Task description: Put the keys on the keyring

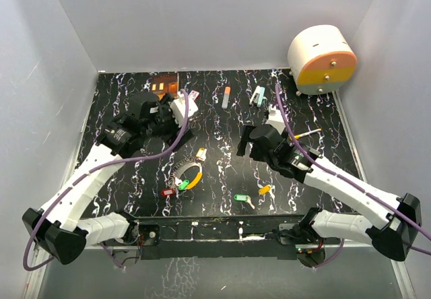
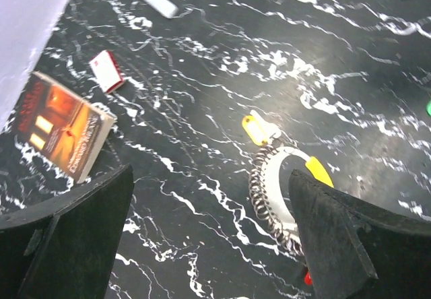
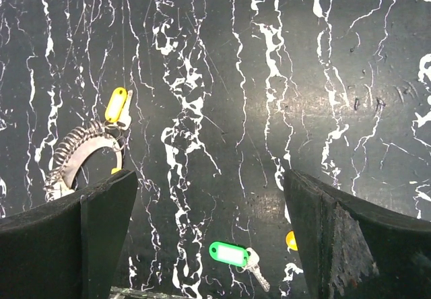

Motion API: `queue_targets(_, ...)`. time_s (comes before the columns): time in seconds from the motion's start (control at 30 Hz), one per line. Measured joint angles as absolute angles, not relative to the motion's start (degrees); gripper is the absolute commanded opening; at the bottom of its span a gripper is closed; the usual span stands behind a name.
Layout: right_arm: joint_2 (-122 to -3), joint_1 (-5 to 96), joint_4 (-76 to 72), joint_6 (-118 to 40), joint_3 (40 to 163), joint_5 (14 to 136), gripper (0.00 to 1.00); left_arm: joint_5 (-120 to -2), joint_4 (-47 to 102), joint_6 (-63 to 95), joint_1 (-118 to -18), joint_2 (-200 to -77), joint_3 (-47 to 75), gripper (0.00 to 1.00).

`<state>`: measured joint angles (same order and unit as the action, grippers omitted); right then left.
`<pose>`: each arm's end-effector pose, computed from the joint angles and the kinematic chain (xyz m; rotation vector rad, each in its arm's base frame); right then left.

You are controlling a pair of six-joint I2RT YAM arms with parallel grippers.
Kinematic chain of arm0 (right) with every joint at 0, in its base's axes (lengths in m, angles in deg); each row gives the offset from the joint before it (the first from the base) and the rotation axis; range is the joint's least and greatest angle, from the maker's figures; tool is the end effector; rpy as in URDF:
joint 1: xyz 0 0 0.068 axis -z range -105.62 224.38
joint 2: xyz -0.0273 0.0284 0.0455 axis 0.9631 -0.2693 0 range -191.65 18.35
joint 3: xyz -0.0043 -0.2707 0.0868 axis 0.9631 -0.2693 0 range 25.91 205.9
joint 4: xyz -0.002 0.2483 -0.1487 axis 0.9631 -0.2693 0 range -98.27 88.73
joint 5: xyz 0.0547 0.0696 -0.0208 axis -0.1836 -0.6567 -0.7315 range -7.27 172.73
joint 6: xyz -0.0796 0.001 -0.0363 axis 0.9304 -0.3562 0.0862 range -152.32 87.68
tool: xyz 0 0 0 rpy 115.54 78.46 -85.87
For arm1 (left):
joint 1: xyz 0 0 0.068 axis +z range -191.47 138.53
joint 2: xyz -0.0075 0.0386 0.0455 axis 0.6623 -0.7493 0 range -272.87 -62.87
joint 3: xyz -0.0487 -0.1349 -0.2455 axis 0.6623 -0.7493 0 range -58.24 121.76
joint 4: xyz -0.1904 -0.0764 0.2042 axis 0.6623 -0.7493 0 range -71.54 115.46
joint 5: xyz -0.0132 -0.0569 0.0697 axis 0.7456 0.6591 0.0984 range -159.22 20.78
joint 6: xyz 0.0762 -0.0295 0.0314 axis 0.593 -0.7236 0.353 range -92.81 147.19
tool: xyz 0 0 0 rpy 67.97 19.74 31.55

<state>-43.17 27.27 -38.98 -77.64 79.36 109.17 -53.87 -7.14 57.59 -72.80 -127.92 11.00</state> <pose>0.2082 0.1735 0.2740 0.1816 2.2779 0.2974 0.2491 -0.1757 0.3727 1.1946 1.6778 -0.2867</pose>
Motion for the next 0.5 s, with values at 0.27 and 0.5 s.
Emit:
queue_targets(0.27,-39.23,27.24,-35.64,-76.11,77.98,108.14,0.99,-62.02,-2.05,50.05,-70.38,-128.89,12.96,0.97)
queue_targets(0.5,-37.59,27.24,-34.89,-75.06,77.94,108.19,0.99,-63.24,-0.83,46.85,-68.70,-128.97,13.01,0.97)
